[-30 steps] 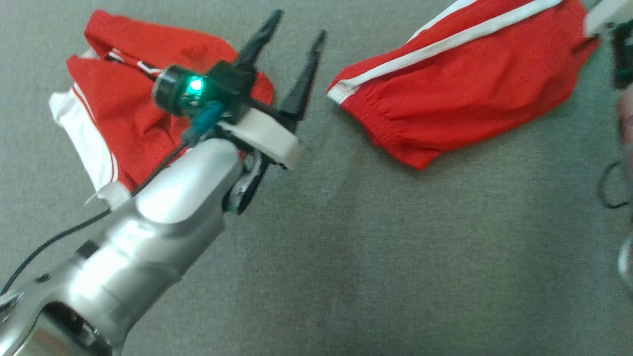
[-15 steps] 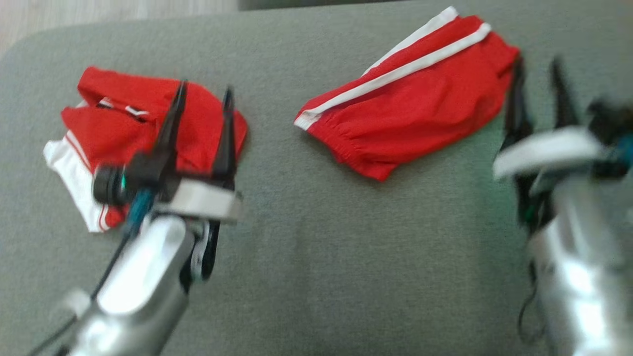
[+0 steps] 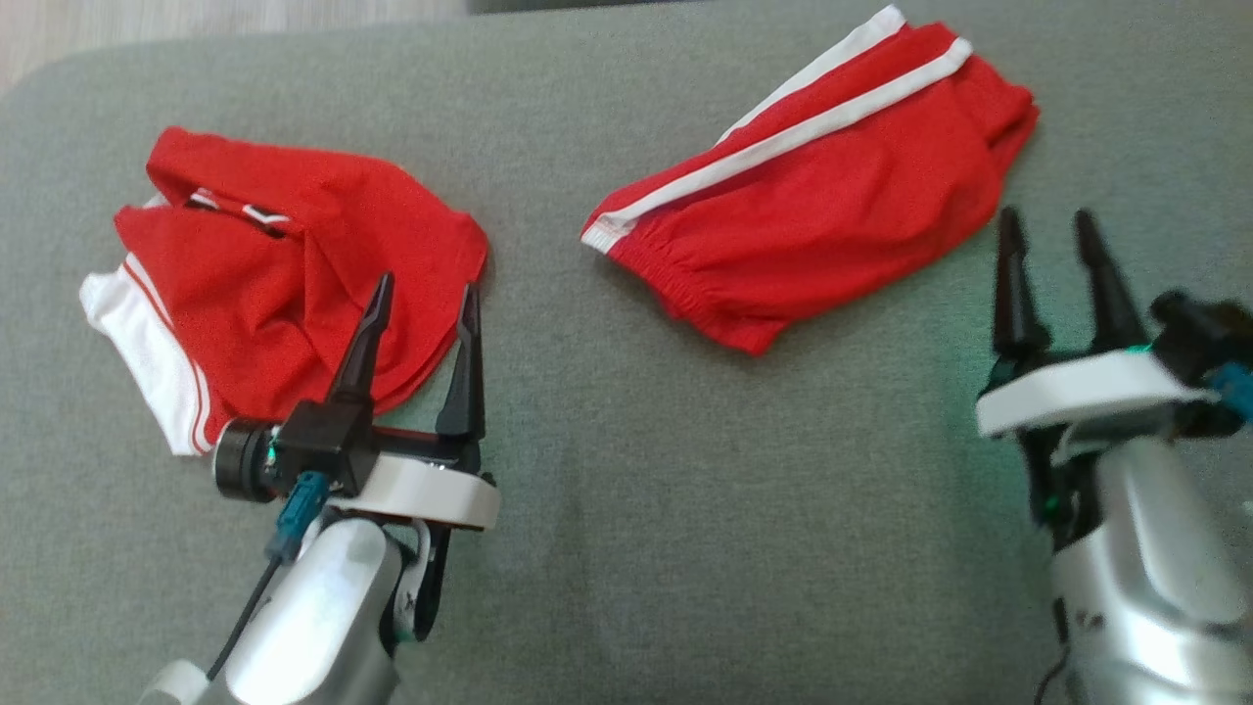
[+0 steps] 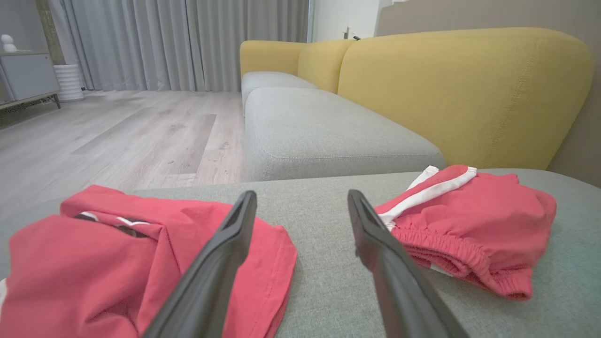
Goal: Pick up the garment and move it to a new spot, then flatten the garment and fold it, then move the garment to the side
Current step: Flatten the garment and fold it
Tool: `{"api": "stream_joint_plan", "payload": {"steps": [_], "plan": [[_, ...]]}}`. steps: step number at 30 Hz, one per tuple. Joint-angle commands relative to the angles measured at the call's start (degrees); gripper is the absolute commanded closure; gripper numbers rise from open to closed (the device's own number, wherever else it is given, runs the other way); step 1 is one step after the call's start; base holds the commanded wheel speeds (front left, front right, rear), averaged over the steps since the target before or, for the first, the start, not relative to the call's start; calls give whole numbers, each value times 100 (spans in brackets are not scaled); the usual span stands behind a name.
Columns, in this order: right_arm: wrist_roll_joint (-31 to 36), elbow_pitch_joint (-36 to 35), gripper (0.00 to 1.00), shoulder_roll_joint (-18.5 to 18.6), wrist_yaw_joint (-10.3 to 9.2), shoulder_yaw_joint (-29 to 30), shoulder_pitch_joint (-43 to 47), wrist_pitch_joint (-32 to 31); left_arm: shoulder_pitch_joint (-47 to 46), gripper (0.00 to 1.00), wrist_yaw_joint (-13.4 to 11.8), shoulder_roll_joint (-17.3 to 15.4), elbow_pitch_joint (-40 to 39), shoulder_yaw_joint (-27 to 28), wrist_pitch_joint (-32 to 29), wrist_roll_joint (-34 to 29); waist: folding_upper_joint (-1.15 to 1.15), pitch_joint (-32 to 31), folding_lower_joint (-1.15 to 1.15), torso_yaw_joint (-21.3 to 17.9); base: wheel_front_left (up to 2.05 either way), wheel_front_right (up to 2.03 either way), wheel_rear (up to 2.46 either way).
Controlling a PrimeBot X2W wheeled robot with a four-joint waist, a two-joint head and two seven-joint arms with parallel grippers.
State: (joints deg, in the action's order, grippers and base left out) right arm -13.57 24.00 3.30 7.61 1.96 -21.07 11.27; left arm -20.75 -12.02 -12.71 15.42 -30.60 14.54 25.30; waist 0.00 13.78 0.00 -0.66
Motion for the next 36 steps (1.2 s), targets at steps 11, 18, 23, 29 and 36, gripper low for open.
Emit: {"api": "stream_joint_plan", "payload": {"steps": [11,18,23,29,36], "plan": [[783,-106,0,609,-12,810,-1794,-1440,-507,0,368,280,-180,558,45,-426,0,748,0,399,0,0,0],[1315,1274,0,1084,-12,1052,-2776,-2126,-636,0,580,498,-69,669,46,-628,0,1116,0,698,0,0,0],[1812,2282,0,1294,-12,1354,-3221,-2423,-670,0,699,625,-7,750,46,-750,0,1281,0,839,0,0,0],[2138,3088,0,1274,-12,1423,-3477,-2544,-738,0,820,725,56,866,46,-859,0,1350,0,891,0,0,0],[2032,3599,100,1235,-12,1475,-3643,-2339,-687,0,880,780,108,1048,46,-960,0,1274,0,757,0,0,0]]}}
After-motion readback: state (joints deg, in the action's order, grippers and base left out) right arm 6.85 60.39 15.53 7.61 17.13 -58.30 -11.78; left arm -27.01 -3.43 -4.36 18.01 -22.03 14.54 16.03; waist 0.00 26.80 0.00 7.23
